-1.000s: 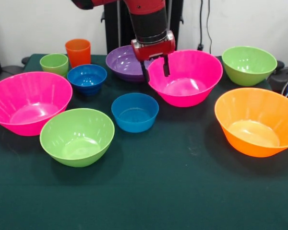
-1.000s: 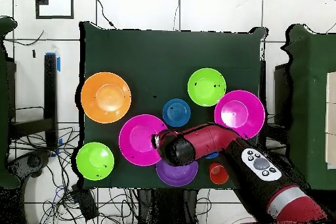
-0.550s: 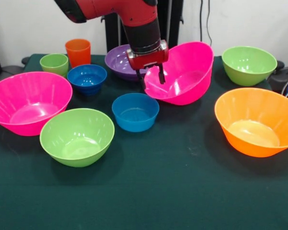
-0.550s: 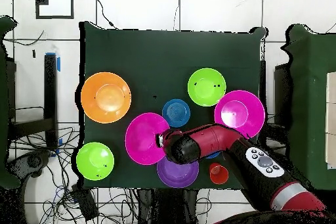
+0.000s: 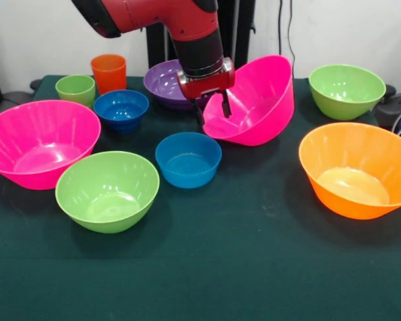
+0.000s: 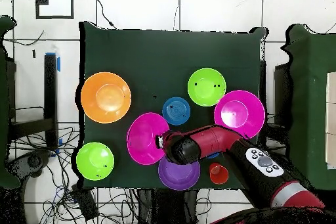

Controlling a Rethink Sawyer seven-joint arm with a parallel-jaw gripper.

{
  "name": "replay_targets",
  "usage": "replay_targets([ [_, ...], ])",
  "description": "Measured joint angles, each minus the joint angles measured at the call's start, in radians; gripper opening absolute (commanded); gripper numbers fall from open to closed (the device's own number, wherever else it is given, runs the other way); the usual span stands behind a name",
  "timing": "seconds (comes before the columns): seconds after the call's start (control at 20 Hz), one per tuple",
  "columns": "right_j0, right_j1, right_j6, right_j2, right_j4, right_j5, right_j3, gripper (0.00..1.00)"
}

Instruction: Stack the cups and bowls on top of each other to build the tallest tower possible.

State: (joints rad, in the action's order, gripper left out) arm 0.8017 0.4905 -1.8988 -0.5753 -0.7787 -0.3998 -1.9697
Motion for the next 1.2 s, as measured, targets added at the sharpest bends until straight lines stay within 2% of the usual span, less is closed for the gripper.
replay_targets([
  [0.45,0.006,0.003,0.0,-0.001,-0.004,0.0,-0.002,1.0],
  [0.8,0.037,0.046,0.0,-0.027,-0.001,0.0,-0.027,1.0],
  [1.2,0.102,0.115,0.0,-0.073,0.01,-0.019,-0.041,1.0],
])
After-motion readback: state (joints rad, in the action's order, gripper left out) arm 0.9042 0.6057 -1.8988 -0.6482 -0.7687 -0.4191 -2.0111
